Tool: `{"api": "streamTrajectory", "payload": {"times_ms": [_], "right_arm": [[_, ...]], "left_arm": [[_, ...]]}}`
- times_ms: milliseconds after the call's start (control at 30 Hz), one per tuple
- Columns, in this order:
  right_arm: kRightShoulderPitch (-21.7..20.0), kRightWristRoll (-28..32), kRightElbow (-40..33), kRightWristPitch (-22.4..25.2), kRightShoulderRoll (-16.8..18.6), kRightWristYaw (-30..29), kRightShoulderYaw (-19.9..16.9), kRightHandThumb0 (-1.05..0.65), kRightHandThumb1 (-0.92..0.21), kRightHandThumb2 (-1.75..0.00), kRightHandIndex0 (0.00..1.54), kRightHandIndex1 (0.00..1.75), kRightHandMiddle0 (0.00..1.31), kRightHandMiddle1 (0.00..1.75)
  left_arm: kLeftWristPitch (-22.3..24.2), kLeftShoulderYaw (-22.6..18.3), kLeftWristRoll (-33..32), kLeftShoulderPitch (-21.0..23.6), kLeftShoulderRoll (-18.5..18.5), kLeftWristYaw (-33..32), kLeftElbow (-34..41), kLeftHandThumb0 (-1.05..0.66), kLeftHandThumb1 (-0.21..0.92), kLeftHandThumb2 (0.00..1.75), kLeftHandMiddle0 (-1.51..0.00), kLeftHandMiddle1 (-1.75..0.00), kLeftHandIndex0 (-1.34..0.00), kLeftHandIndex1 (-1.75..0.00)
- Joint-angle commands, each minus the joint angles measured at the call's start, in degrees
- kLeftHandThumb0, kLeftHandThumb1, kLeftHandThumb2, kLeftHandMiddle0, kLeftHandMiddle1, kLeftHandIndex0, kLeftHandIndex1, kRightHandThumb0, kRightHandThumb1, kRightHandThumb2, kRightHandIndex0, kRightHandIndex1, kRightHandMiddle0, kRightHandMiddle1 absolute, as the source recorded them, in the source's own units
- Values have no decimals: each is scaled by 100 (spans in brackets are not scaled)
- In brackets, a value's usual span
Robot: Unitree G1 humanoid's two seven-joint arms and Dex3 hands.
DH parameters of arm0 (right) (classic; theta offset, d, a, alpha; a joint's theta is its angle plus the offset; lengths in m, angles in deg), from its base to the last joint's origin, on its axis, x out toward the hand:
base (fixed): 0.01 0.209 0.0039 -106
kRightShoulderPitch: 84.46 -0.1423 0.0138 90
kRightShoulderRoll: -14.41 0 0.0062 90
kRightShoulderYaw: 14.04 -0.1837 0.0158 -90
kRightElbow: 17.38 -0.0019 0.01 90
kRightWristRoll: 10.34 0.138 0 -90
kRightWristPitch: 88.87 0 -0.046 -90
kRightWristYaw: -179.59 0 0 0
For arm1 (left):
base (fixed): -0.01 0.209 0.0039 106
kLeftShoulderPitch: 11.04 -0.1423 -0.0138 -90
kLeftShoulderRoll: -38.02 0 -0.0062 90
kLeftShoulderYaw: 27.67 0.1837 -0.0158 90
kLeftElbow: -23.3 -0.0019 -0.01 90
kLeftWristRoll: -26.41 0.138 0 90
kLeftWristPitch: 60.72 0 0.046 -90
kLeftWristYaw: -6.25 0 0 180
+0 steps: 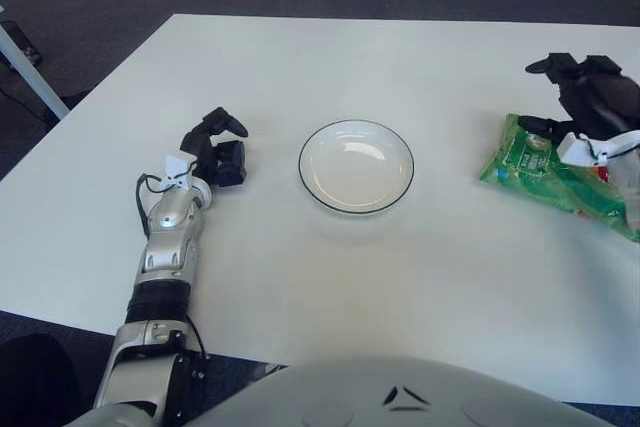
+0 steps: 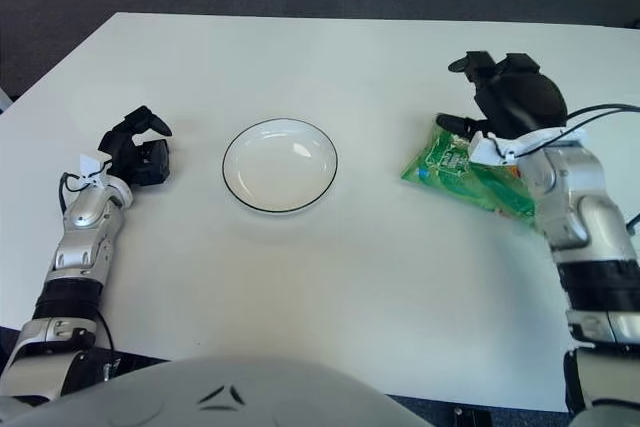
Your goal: Put the snack into the plate.
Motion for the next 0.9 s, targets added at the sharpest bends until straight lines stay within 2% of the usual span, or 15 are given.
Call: {"api": "streamTrajectory", "payload": {"times_ms": [0,33,133,367,533,867], "right_arm": [[248,-228,-530,491,-58,547,-79,-99,-92,-82,0,63,0,80],[335,-238,-626,559,-129,729,-105,-99,-92,-82,0,59,0,79],[487,-250,-793,657,-236,1045,-181,-103,-92,-83,0,34,0,65],[771,-57,-833,640,-384,1433,-373,-105,-92,-85,0,6,0,42],[902,56,-881,623,-500,1821,-443,-105,-92,-86,0,1,0,29],[1005,193,-1354,868,-1100,3357,-492,-105,-92,-84,0,0,0,6]], "left_arm": [[34,20,-29,-508,177,111,-552,-46,36,126,-128,-175,-58,-175],[39,22,-23,-501,166,110,-566,-46,36,126,-128,-175,-58,-175],[48,29,-1,-484,137,106,-592,-46,36,126,-128,-175,-58,-175],[52,23,-6,-455,103,135,-645,-46,37,126,-128,-175,-57,-175],[3,6,-5,-445,100,115,-674,-46,37,125,-128,-175,-57,-175],[-81,-20,46,-442,103,26,-696,-46,37,125,-129,-175,-57,-175]]}}
